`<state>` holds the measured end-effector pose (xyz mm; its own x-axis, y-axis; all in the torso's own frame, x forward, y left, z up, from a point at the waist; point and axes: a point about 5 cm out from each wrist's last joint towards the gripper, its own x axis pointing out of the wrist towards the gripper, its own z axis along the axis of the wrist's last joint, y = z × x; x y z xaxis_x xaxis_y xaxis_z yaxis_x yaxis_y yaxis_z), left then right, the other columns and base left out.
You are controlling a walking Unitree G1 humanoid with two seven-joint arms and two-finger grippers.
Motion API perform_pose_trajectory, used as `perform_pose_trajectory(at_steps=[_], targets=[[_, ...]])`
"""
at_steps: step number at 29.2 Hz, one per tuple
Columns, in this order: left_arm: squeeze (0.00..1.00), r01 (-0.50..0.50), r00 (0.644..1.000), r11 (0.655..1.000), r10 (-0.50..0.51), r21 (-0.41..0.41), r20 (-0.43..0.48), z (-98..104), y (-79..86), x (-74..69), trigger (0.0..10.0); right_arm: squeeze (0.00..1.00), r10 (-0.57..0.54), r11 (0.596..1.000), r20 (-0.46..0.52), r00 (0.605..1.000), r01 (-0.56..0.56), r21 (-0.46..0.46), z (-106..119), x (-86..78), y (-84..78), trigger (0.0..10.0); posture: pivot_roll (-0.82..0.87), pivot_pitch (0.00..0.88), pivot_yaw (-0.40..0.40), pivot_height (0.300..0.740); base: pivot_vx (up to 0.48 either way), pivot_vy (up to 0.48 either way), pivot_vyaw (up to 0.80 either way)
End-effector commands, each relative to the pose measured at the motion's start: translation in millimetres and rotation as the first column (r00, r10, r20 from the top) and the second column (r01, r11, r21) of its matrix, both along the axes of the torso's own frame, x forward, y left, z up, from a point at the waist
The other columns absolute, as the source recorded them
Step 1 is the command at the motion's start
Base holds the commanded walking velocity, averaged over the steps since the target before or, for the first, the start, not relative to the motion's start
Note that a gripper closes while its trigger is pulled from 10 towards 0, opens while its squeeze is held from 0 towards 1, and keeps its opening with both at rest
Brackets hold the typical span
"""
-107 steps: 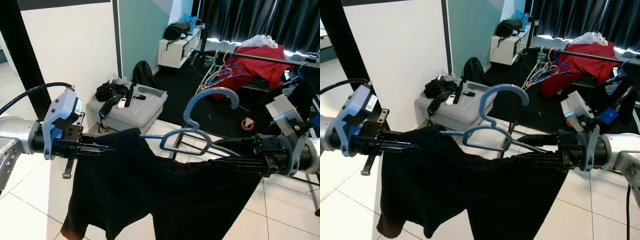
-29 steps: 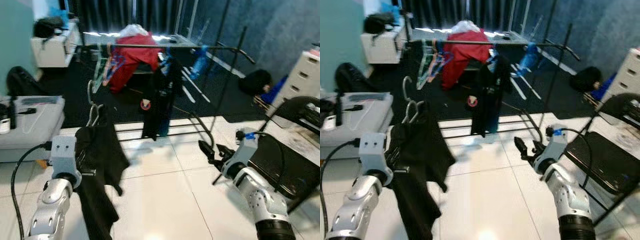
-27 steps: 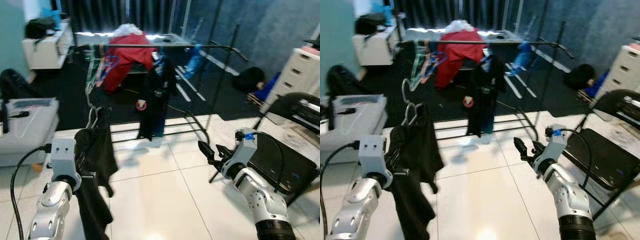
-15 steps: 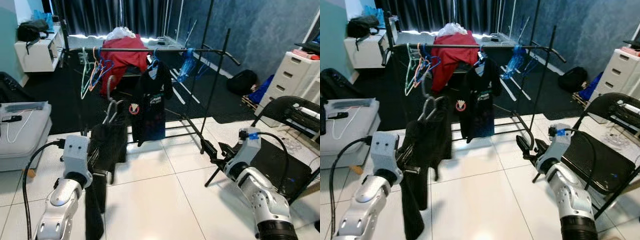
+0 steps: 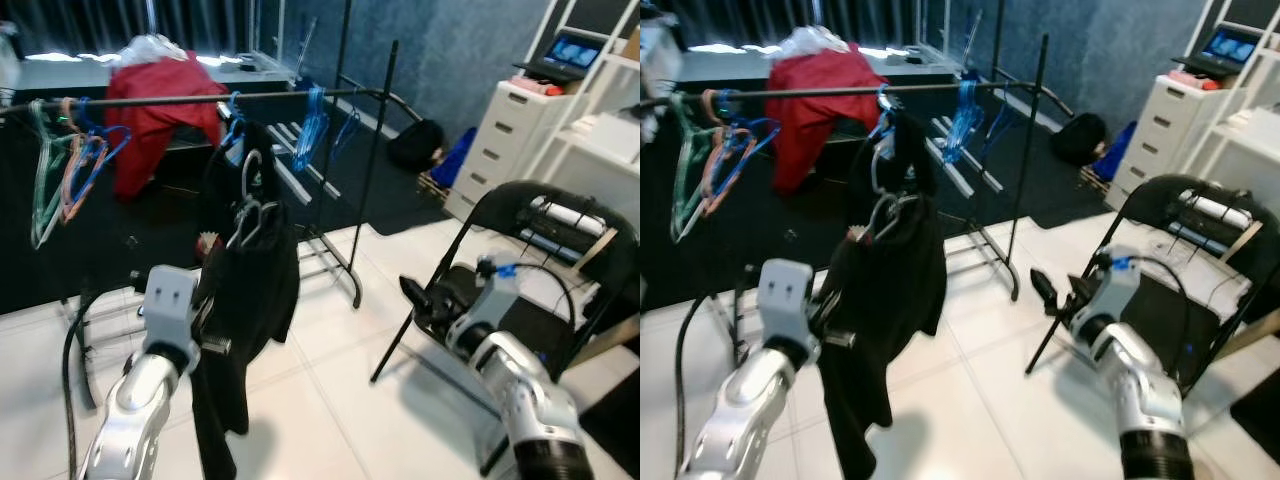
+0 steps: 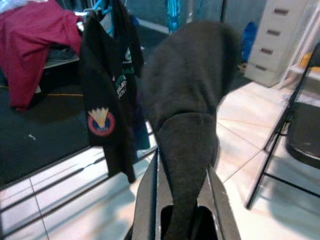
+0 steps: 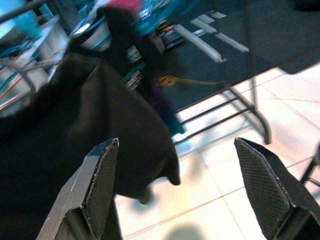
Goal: Hang hanger
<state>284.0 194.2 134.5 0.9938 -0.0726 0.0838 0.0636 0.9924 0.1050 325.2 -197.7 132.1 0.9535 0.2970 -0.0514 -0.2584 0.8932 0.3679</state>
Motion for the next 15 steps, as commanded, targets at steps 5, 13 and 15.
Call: perform_pose_trajectory(at_steps=[5,13,15], targets=[[0.0,-0.081,0.995,0.996,0.08,0.026,0.058,14,1.7,3.4,10.0,0.0,0.014,1.0,0.046,0.999,-0.014,0.001,2,-7.9,-8.9,10.0,-0.05,0.0,-0.09,0.74,0.48,0.0,0.1],[0.0,-0.267,0.961,0.961,0.26,0.067,0.097,26,31.5,1.8,10.0,0.0,0.088,0.996,0.071,0.994,-0.086,-0.035,5,-11.7,-2.3,10.0,-0.05,0.0,-0.089,0.74,0.432,0.0,0.69],[0.0,-0.308,0.948,0.948,0.3,0.075,0.108,29,40.2,0.1,10.0,0.0,0.1,0.994,0.07,0.993,-0.098,-0.04,5,-12.0,-1.1,10.0,-0.05,0.0,-0.088,0.74,0.39,0.0,0.76]])
